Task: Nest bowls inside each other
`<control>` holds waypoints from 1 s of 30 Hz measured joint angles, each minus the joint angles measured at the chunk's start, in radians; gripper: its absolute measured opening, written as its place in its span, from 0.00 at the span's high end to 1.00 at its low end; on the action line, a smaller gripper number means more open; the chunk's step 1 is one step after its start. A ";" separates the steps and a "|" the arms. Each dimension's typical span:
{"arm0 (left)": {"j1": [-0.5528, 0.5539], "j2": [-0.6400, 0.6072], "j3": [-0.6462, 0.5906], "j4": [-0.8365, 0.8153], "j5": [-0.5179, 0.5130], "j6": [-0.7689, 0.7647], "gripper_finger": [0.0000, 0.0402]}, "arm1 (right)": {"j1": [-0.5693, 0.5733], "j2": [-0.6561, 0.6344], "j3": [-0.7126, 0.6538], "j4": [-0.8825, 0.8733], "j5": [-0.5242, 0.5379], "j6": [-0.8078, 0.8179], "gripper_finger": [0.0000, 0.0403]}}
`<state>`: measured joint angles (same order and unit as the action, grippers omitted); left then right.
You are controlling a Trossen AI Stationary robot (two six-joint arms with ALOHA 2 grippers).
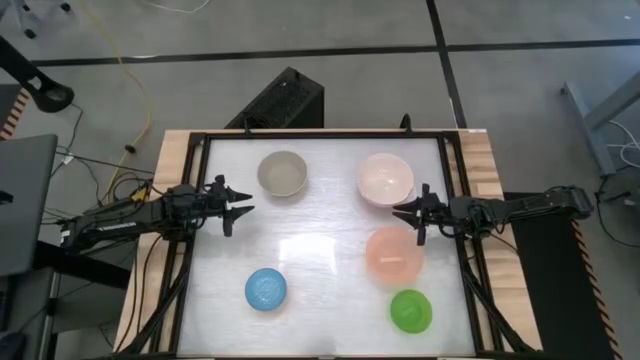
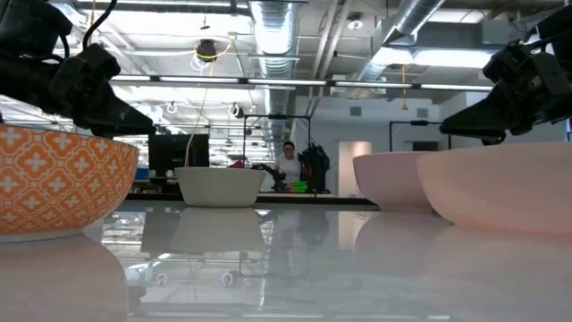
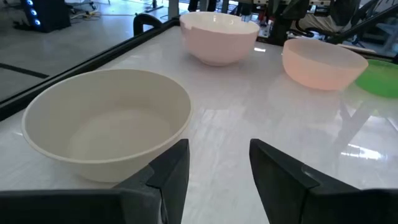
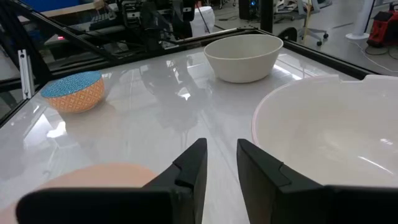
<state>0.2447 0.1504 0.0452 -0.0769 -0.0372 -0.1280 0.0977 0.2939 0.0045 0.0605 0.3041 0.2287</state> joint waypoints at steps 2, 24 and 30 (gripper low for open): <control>0.000 0.000 0.000 0.000 0.000 0.000 0.61 | 0.000 0.000 0.000 0.000 0.000 0.000 0.73; 0.000 0.000 -0.001 0.012 -0.002 0.000 0.61 | -0.007 0.000 0.000 0.293 0.014 0.101 0.73; 0.000 0.000 -0.001 0.018 -0.031 -0.004 0.61 | -0.036 0.000 0.002 0.479 0.039 0.147 0.73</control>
<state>0.2447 0.1503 0.0441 -0.0593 -0.0678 -0.1322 0.0622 0.2937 0.0069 0.5396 0.3430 0.3760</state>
